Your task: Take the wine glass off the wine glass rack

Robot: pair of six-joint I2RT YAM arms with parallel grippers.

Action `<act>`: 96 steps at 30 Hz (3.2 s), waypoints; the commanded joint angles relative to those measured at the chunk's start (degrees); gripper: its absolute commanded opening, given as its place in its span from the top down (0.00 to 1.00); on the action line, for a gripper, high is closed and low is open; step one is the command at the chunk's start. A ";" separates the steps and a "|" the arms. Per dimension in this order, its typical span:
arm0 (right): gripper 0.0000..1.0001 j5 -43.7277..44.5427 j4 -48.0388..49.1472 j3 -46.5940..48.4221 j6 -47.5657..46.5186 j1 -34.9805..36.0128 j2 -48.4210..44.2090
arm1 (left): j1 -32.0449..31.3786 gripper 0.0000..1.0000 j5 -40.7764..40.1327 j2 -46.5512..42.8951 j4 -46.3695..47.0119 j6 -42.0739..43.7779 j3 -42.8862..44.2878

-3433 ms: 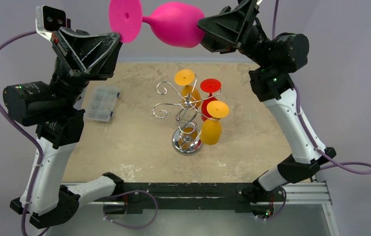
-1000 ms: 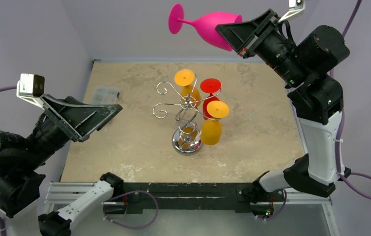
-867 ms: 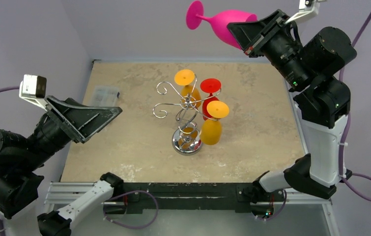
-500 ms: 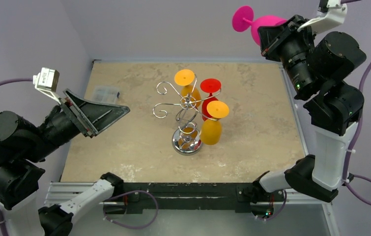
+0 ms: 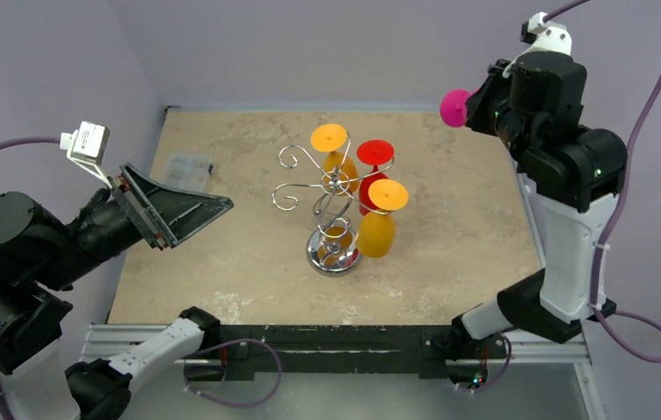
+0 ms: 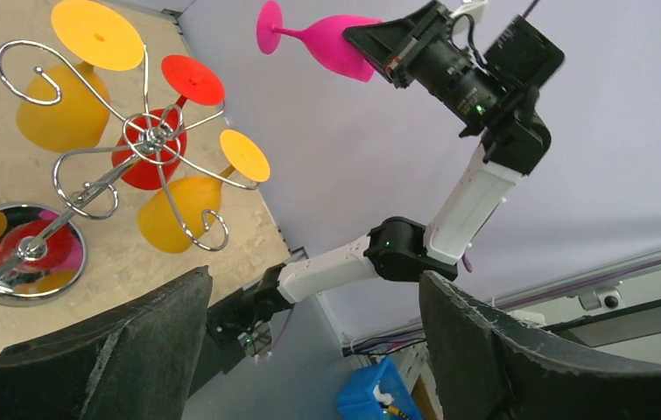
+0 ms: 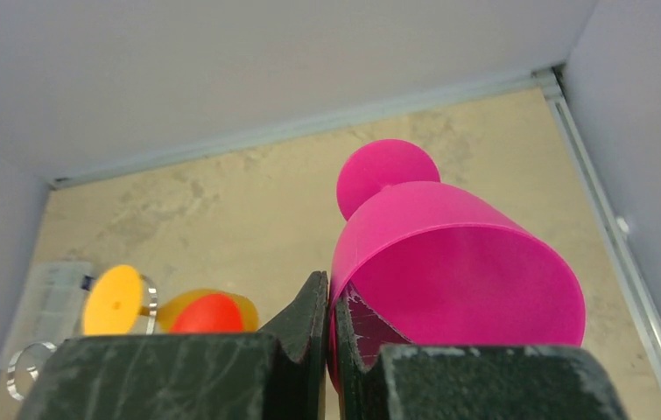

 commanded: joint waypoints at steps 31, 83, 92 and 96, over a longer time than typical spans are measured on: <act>1.00 -18.61 14.29 -65.54 5.91 -16.01 -12.70 | 0.31 0.17 -1.78 -3.62 -7.13 2.77 -1.95; 0.81 -17.02 22.43 -46.29 0.52 -23.04 16.42 | 0.29 0.20 -10.01 -7.51 -11.60 2.45 -3.53; 0.56 -18.67 22.12 -44.47 0.48 -23.09 17.35 | 0.29 0.20 -10.89 -7.20 -12.02 3.13 -3.09; 0.40 -19.79 20.46 -42.07 0.38 -23.14 17.55 | 0.29 0.20 -10.53 -6.50 -12.05 3.68 -2.65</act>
